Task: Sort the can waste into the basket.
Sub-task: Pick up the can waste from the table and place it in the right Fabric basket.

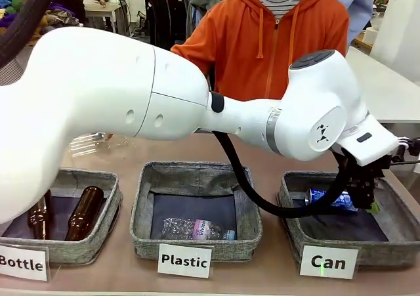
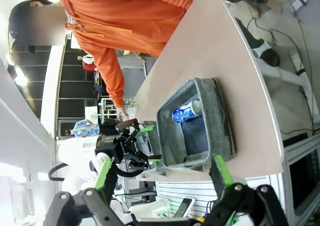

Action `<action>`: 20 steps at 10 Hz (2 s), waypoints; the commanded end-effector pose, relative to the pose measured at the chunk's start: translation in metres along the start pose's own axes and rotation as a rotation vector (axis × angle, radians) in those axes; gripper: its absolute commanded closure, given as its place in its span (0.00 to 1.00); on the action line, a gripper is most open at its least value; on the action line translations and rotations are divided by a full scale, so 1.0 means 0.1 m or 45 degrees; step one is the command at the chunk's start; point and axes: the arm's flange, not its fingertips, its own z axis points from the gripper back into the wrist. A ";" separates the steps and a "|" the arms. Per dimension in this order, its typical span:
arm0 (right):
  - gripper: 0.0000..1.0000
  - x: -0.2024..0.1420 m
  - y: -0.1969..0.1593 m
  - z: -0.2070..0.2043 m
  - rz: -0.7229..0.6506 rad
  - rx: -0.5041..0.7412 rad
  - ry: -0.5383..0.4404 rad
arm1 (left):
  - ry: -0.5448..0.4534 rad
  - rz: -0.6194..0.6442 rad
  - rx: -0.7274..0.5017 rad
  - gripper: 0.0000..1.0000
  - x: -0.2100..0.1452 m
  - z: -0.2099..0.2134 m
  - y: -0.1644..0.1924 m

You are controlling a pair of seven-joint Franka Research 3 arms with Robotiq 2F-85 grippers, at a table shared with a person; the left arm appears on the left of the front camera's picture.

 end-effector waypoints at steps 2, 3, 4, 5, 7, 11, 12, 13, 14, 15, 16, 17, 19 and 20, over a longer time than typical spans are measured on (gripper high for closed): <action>0.00 0.07 0.00 -0.11 0.012 0.030 0.047 | -0.093 0.152 -0.112 0.00 -0.11 0.52 -0.19; 0.00 0.08 0.06 -0.26 0.003 0.038 0.085 | -0.126 0.185 -0.129 0.00 -0.18 0.84 -0.31; 0.00 0.06 0.14 -0.48 0.010 0.001 0.100 | -0.140 0.222 -0.121 0.00 -0.27 1.16 -0.45; 0.00 0.00 0.24 -0.76 0.035 -0.018 0.180 | -0.151 0.250 -0.133 0.00 -0.38 1.48 -0.59; 0.00 -0.28 0.49 -1.43 0.134 -0.078 0.289 | -0.202 0.306 -0.045 0.00 -0.65 2.26 -0.92; 0.00 -0.89 0.78 -2.46 0.266 -0.055 0.613 | -0.352 0.850 0.165 0.00 -1.77 4.63 -1.77; 0.00 -0.97 0.87 -2.61 0.261 -0.022 0.670 | -0.427 1.047 0.284 0.00 -2.16 5.16 -2.09; 0.00 -1.01 0.99 -2.73 0.212 0.054 0.746 | -0.512 1.219 0.291 0.00 -2.57 5.52 -2.43; 0.00 -1.03 1.09 -2.82 0.158 0.129 0.786 | -0.622 1.323 0.289 0.00 -3.00 5.71 -2.74; 0.00 -1.02 1.17 -2.88 0.081 0.215 0.852 | -0.719 1.445 0.323 0.00 -3.46 5.80 -3.08; 0.00 -0.99 1.19 -2.92 0.054 0.247 0.863 | -0.796 1.600 0.367 0.00 -3.84 5.83 -3.40; 0.00 -0.97 1.18 -2.96 0.036 0.277 0.874 | -0.883 1.762 0.433 0.00 -4.22 5.85 -3.69; 0.00 -0.93 1.11 -3.06 0.050 0.278 0.810 | -1.115 1.815 0.539 0.00 -4.79 5.77 -4.03; 0.00 -1.04 1.11 -2.98 0.073 0.283 0.878 | -0.868 1.788 0.425 0.00 -4.45 5.89 -4.04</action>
